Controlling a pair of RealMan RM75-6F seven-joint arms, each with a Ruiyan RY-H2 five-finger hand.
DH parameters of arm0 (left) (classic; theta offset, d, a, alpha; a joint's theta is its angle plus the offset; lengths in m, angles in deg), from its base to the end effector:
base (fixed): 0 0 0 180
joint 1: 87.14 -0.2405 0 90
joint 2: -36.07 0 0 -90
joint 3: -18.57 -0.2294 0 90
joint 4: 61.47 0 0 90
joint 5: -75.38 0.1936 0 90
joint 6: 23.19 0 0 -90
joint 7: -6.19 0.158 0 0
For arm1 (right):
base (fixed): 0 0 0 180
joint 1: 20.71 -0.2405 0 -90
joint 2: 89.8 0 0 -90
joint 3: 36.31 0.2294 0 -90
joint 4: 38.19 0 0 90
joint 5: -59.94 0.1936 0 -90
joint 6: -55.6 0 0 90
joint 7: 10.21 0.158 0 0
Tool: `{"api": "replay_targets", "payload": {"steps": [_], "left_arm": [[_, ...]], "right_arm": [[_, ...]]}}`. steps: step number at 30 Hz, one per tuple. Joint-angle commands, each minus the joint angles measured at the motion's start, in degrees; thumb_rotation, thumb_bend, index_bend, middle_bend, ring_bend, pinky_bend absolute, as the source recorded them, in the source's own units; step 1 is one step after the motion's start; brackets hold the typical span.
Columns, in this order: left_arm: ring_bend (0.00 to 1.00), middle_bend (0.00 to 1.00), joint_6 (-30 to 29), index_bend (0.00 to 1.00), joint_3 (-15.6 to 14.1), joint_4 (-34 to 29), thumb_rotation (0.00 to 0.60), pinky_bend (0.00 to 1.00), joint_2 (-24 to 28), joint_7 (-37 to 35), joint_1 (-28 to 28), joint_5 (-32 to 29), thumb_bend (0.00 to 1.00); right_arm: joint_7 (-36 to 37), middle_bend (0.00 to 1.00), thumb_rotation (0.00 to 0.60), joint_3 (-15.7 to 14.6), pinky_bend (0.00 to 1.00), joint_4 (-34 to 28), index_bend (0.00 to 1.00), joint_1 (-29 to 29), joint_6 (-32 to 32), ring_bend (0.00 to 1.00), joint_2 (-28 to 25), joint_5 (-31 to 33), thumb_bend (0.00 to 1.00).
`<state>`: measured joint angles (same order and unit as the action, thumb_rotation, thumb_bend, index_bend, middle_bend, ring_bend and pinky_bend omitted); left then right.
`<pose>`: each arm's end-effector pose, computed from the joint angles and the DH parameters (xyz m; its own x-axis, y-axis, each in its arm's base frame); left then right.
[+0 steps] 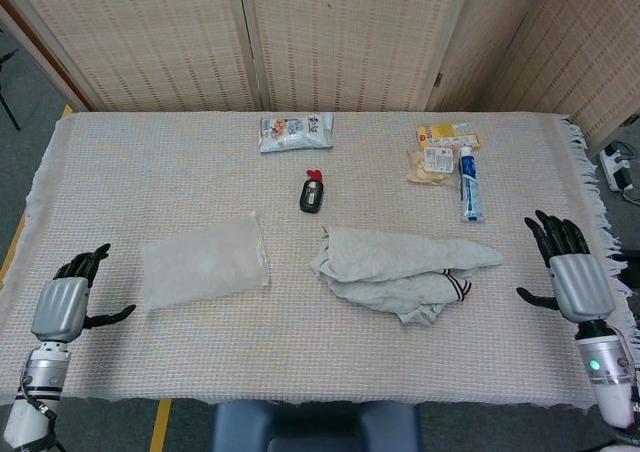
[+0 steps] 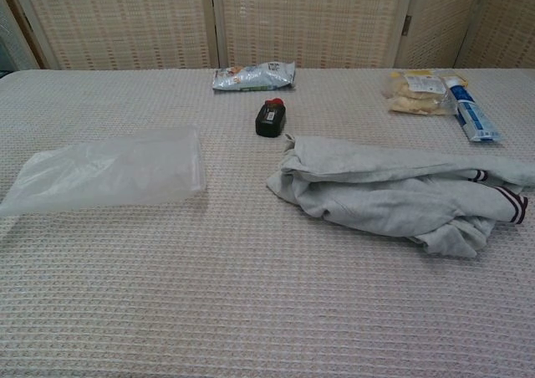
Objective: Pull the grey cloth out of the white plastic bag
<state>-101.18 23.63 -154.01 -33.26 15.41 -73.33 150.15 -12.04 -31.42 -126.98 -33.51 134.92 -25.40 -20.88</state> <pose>-0.2693 0.2399 0.1320 0.4273 0.0534 0.9025 0.9031 0.0213 -0.4289 -0.2774 -0.2391 0.1644 0.4619 -0.0013 0.8869 -0.8863 -0.0398 0.4615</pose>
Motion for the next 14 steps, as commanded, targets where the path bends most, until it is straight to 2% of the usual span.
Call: {"api": "replay_targets", "payload": {"steps": [1, 4, 8, 14], "left_arm": [[0.13, 0.22, -4.6, 0.14, -2.4, -6.6, 0.399, 0.18, 5.7, -0.3, -6.1, -1.0, 0.14], [0.12, 0.22, -9.8, 0.16, -3.0, -4.5, 0.401, 0.18, 4.0, -1.6, -8.6, 2.3, 0.14], [0.12, 0.21, -14.1, 0.19, -2.8, -0.4, 0.400, 0.17, 1.6, -2.7, -9.4, 7.4, 0.15], [0.12, 0.21, -14.3, 0.19, -2.3, 1.2, 0.397, 0.18, 1.0, -2.7, -10.1, 6.9, 0.16]], "right_arm": [[-6.1, 0.00, 0.600, -2.0, 0.00, -5.5, 0.00, 5.8, 6.7, 0.00, -3.0, 1.1, 0.06], [-7.4, 0.00, 0.600, -1.7, 0.00, -5.0, 0.00, 7.9, 10.3, 0.00, -1.3, 1.2, 0.05], [-6.3, 0.00, 0.600, -1.4, 0.00, -4.6, 0.00, 8.5, 10.5, 0.00, -1.0, 0.9, 0.05], [-5.3, 0.00, 0.600, -1.1, 0.00, -5.1, 0.00, 8.4, 8.4, 0.00, -1.7, 1.6, 0.05]]}}
